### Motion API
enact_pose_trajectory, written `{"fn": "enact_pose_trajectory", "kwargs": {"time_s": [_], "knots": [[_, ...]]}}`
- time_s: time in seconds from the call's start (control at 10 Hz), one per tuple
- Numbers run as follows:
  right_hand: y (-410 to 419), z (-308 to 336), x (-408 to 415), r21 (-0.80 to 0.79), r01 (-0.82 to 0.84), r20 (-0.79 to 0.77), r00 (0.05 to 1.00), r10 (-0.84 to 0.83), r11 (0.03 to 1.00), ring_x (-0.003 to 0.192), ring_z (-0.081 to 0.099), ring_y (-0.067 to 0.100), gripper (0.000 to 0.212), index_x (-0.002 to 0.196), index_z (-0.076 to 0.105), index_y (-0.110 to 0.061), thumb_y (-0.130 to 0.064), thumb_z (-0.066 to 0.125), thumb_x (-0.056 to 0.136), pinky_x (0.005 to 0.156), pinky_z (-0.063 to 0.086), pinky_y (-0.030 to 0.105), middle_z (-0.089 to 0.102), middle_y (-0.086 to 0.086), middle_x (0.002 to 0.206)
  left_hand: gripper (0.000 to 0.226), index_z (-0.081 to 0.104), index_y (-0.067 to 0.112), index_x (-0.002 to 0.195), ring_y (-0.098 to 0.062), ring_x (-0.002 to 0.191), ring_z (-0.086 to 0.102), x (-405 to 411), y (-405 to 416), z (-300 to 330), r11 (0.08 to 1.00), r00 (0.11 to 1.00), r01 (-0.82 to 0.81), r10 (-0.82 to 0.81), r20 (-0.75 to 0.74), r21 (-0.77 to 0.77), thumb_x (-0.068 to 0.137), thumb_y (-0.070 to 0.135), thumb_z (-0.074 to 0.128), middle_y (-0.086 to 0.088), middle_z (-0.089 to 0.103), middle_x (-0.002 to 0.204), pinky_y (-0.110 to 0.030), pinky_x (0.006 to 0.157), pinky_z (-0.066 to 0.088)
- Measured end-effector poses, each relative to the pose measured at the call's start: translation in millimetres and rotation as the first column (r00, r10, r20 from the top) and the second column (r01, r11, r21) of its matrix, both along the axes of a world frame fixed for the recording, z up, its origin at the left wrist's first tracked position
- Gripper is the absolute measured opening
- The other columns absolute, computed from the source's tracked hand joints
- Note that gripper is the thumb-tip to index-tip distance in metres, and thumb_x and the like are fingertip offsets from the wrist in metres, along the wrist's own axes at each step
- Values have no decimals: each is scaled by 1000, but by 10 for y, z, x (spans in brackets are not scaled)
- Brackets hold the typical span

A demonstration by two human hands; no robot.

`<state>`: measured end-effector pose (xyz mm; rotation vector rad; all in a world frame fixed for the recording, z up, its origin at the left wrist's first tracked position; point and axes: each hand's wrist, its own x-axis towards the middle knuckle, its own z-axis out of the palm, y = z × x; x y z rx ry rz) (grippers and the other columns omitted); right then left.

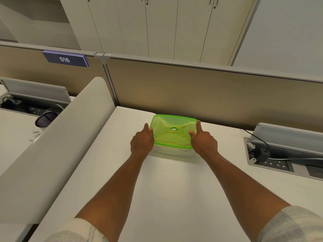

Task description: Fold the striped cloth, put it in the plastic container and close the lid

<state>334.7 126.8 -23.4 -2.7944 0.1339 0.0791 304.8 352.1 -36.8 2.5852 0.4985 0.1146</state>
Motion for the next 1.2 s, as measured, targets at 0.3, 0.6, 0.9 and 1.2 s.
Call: {"fn": "enact_pose_trajectory", "kwargs": {"time_s": [0.3,0.6,0.9,1.2], "knots": [[167,137,136,-18,-197,245,950,195,980,133,38,35,59,140,39,-1,-39,48,96,111,31,43,46,20,142,53,29,10,150,-30,143,28,210,-272,200,906,917,347,-381,113,242,103,33,32,-13,37,153,-44,116,24],[354,-121,182,-142,-304,75,946,317,942,151,1,30,60,154,13,-5,-35,25,103,123,2,43,7,14,163,59,10,20,156,-24,151,-2,364,-445,-16,789,851,509,-520,-68,343,103,42,21,-4,2,164,-49,121,-1],[370,-135,125,-179,-296,104,943,317,938,151,1,28,59,154,12,-6,-35,21,103,123,2,43,7,14,163,60,7,20,156,-24,151,-4,359,-459,-41,778,853,506,-515,-84,372,102,43,19,-4,1,164,-47,122,-2],[375,-65,116,-156,-290,85,948,306,944,151,-3,29,61,154,5,-3,-33,21,104,123,1,42,1,15,163,61,7,13,156,-24,151,-3,377,-563,51,792,855,509,-512,-89,338,103,40,20,-8,1,164,-43,122,1]]}}
